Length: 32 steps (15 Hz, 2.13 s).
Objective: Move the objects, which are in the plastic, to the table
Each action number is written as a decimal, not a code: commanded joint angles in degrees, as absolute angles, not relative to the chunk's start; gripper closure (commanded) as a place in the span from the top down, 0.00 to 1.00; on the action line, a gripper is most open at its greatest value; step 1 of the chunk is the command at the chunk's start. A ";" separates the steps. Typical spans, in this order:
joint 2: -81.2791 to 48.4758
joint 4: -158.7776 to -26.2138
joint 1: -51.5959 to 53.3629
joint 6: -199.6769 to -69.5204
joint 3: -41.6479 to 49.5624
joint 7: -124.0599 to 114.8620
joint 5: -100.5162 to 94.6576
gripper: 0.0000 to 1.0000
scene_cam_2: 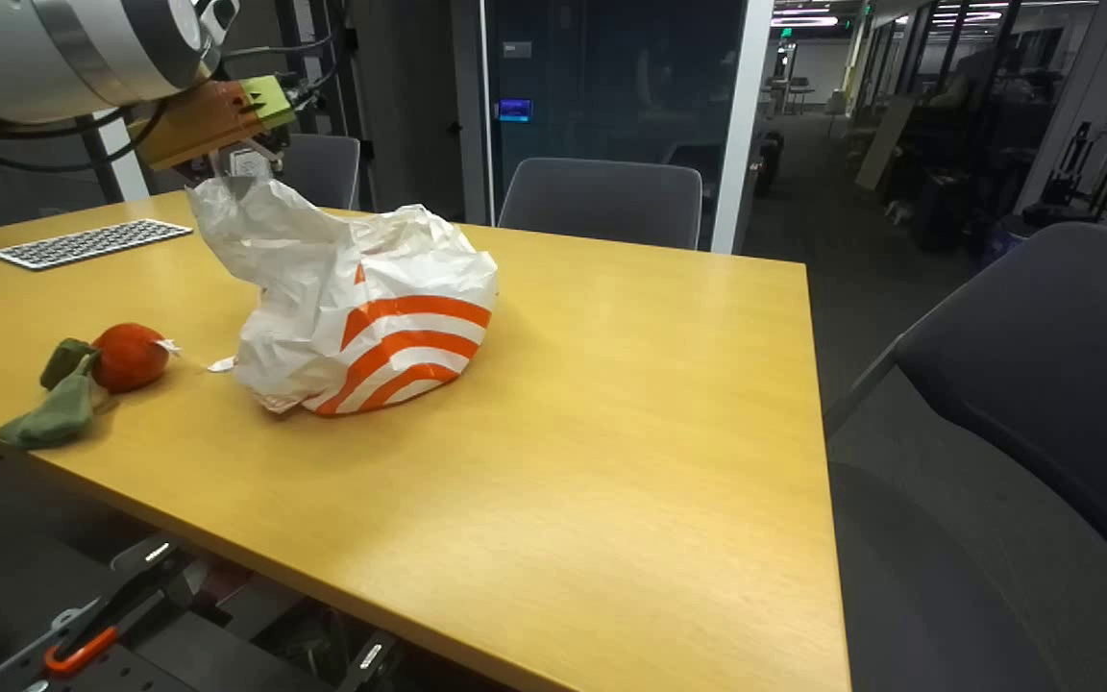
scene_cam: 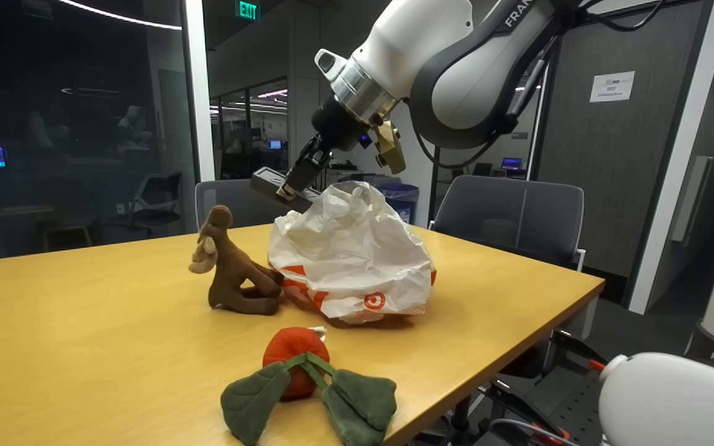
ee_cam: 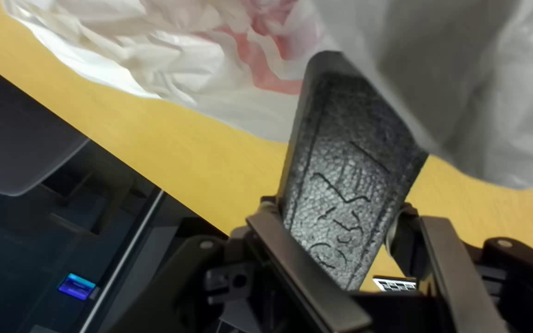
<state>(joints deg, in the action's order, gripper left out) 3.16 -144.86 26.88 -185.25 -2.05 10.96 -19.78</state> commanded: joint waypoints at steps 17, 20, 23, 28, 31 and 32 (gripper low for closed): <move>-4.91 -141.00 17.99 -198.88 -7.60 -33.89 -65.76 1.00; -0.29 -143.29 17.58 -192.92 -10.04 -45.36 -66.45 1.00; 3.56 -145.66 18.73 -186.57 -11.47 -49.75 -63.64 1.00; 9.83 -149.07 20.58 -175.13 -14.85 -41.89 -42.38 1.00; 14.85 -148.03 29.50 -162.24 -9.52 -38.56 -28.57 1.00; 17.45 -147.25 30.57 -157.37 -9.45 -35.62 -23.81 1.00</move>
